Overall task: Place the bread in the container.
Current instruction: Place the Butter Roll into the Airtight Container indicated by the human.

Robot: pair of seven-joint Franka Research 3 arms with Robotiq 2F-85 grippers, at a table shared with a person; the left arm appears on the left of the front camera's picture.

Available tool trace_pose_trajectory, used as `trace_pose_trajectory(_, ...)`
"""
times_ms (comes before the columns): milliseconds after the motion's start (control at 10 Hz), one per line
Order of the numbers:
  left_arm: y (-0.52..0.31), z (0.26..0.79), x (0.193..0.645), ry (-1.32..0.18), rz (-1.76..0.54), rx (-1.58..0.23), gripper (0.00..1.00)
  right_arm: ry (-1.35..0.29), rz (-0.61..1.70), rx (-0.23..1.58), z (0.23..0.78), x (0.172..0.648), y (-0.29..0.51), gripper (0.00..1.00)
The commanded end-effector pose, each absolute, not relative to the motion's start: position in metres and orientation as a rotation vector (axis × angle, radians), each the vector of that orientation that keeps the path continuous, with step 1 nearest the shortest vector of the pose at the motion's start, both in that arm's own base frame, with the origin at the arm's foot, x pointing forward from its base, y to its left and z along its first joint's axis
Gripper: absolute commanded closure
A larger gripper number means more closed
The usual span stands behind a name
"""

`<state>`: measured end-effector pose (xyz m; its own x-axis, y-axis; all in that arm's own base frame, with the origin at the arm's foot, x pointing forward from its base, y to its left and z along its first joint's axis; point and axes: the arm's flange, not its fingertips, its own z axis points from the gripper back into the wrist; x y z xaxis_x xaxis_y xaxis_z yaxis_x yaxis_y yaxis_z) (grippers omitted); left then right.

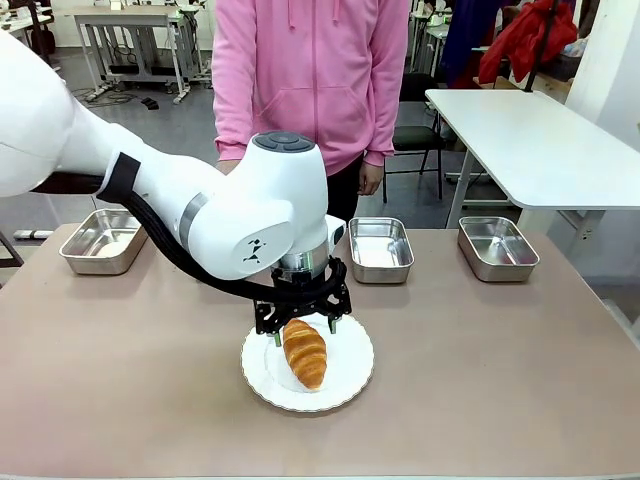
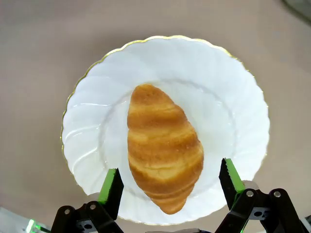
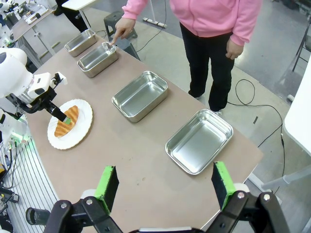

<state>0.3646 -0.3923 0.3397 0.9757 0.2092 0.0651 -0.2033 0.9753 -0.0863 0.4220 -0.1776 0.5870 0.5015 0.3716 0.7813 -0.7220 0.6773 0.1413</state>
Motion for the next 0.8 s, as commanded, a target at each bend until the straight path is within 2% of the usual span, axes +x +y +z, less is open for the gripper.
trace_pose_trajectory(0,-0.395,0.327,0.362,-0.074,0.245,-0.070,0.00,-0.806,0.698,0.497,0.588,0.421,-0.176,0.00)
trace_pose_trajectory(600,-0.399,0.303,0.374,-0.016,0.235,-0.046,0.00,-0.806,0.698,0.497,0.588,0.421,-0.176,0.00)
trace_pose_trajectory(700,-0.399,0.302,0.375,-0.032,0.237,-0.039,0.19,-0.806,0.698,0.497,0.588,0.421,-0.176,0.00)
